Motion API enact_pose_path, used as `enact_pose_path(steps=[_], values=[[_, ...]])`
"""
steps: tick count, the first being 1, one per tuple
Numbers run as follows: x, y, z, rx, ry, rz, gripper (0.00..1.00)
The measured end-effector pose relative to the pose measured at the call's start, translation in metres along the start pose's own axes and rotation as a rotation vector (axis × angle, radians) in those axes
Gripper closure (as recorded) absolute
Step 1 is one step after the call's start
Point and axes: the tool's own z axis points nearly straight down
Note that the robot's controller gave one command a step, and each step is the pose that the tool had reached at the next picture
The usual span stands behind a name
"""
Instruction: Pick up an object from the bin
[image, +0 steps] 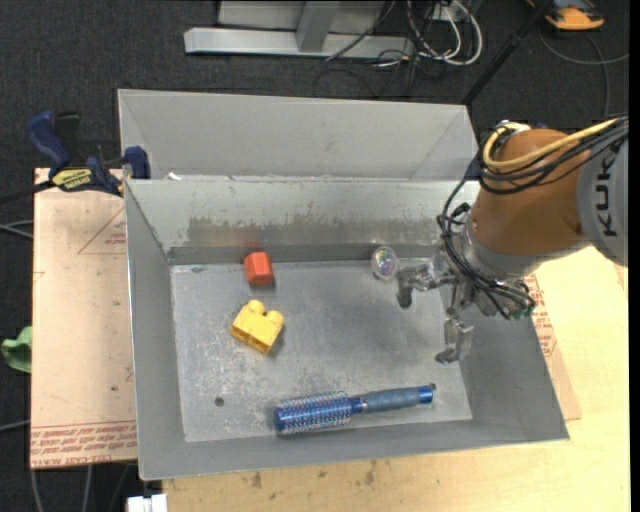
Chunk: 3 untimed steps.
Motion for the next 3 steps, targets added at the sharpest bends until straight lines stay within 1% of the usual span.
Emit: enact_pose_path(steps=[1, 2, 3], values=[[0.013, 0.036, 0.035, -0.001, -0.002, -0.149, 0.00], [0.035, 0.097, 0.087, 0.004, -0.011, -0.457, 0.00], [0.036, 0.095, 0.087, 0.004, -0.007, -0.452, 1.00]])
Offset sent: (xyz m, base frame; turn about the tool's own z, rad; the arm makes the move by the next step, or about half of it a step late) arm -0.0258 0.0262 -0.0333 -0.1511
